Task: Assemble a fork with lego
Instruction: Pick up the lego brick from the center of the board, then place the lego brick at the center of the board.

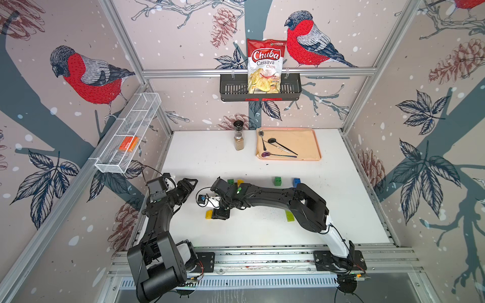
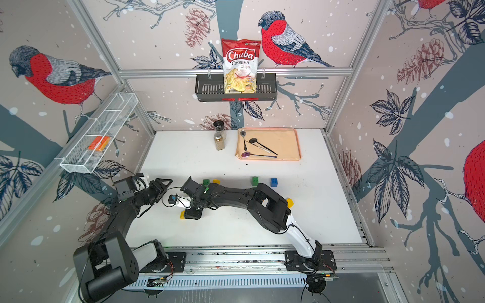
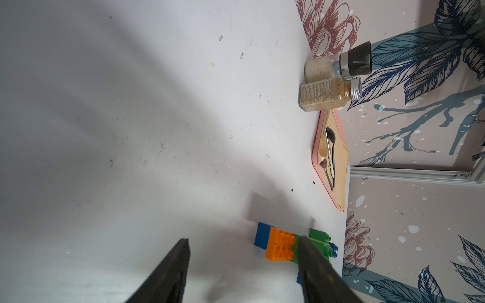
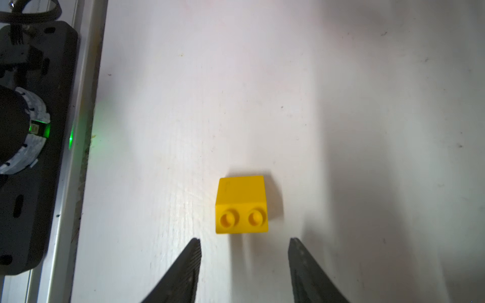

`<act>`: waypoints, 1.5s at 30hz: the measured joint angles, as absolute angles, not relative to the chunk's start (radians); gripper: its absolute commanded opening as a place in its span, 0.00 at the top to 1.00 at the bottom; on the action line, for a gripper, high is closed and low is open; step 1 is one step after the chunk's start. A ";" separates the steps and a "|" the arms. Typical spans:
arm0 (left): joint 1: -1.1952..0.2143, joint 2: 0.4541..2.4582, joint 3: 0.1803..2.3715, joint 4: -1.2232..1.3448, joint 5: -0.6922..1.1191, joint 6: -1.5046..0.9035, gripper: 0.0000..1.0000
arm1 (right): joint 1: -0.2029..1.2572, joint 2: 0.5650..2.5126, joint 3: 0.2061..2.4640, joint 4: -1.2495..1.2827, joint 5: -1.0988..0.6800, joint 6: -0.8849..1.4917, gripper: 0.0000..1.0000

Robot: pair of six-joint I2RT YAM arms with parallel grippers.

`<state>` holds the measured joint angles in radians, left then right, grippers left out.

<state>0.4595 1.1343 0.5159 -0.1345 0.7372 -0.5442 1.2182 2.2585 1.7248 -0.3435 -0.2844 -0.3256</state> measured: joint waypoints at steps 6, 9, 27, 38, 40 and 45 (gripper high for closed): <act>0.495 1.140 0.516 -0.134 0.736 -0.543 0.35 | 1.218 2.293 1.734 -0.292 -0.309 -0.312 0.49; 0.496 1.150 0.517 -0.134 0.738 -0.542 0.35 | 1.218 2.316 1.747 -0.286 -0.318 -0.313 0.56; 0.418 1.177 0.573 -0.142 0.798 -0.441 0.38 | 1.119 2.198 1.594 -0.278 -0.366 -0.441 0.66; 0.304 1.090 0.716 -0.303 0.784 -0.308 0.33 | 1.090 2.100 1.459 -0.279 -0.395 -0.492 0.48; 0.283 1.090 0.746 -0.327 0.785 -0.287 0.33 | 1.080 2.054 1.426 -0.273 -0.405 -0.492 0.45; 0.221 1.091 0.878 -0.416 0.785 -0.173 0.31 | 1.060 1.923 1.325 -0.249 -0.441 -0.487 0.45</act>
